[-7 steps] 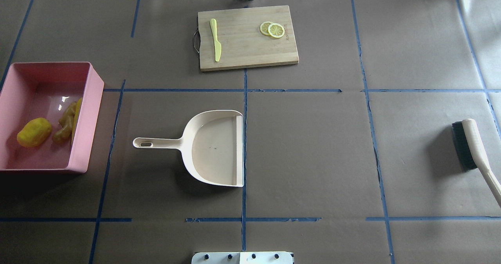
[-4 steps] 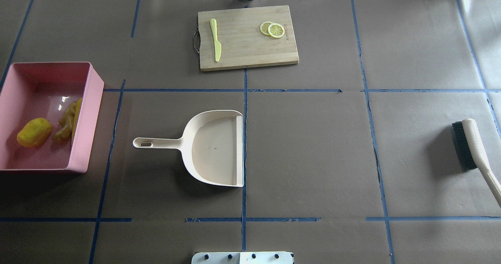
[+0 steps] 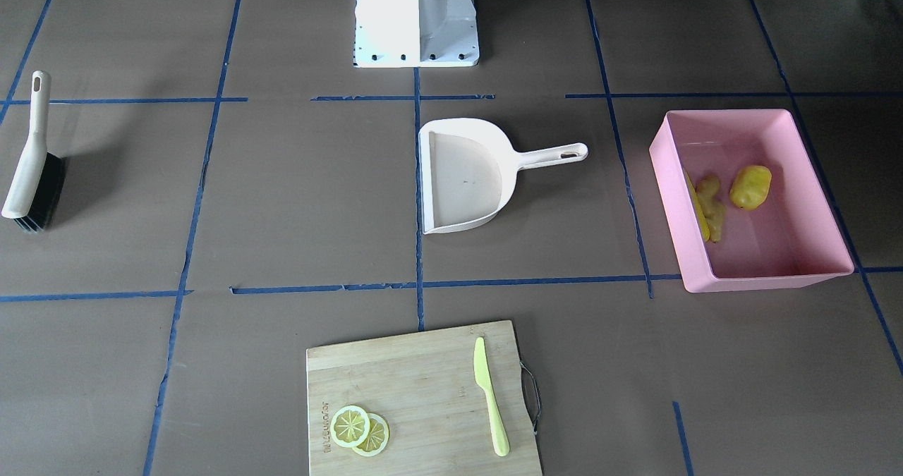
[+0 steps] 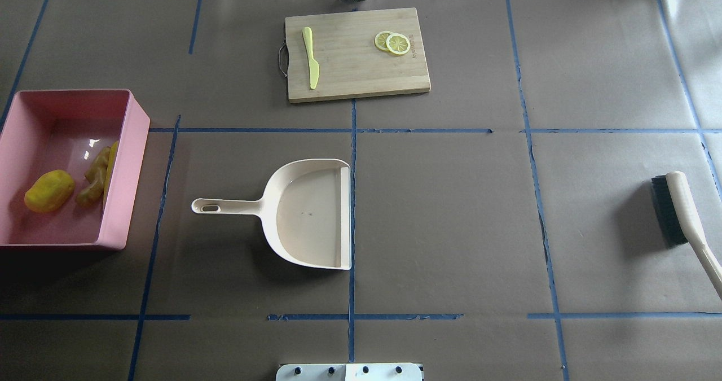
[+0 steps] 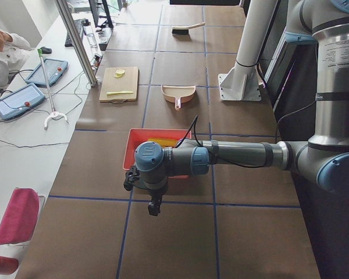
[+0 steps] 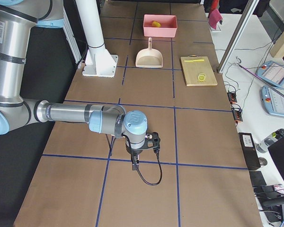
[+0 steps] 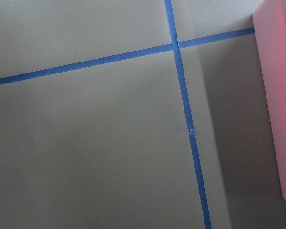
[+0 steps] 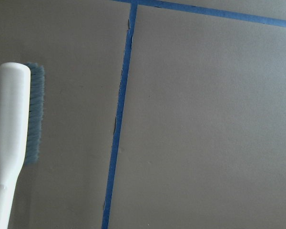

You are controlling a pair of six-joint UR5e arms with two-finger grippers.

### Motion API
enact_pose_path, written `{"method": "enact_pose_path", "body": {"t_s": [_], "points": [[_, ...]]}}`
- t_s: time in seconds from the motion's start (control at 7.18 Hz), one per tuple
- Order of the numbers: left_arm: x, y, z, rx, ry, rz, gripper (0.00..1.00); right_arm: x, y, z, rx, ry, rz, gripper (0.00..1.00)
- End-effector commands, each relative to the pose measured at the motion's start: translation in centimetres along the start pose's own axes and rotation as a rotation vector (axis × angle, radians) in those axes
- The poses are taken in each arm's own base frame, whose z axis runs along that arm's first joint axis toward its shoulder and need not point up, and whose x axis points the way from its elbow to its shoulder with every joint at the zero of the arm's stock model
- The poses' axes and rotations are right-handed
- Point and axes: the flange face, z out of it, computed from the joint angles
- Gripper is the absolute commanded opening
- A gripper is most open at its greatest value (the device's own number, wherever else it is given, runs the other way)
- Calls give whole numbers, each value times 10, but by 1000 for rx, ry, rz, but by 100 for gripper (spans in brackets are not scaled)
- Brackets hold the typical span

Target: Sweep and dump trash into bin

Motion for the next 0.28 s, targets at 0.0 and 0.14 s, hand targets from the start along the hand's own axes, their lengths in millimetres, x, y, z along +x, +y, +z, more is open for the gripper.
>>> {"method": "enact_pose_path", "body": {"t_s": [0.0,0.14], "points": [[-1,1,1,-2,1,-3,100,4,1,4,-8,-1,6,100],[-2,1,2,-4,2,-5,100,4,1,5,-9,-1,7,100]]}}
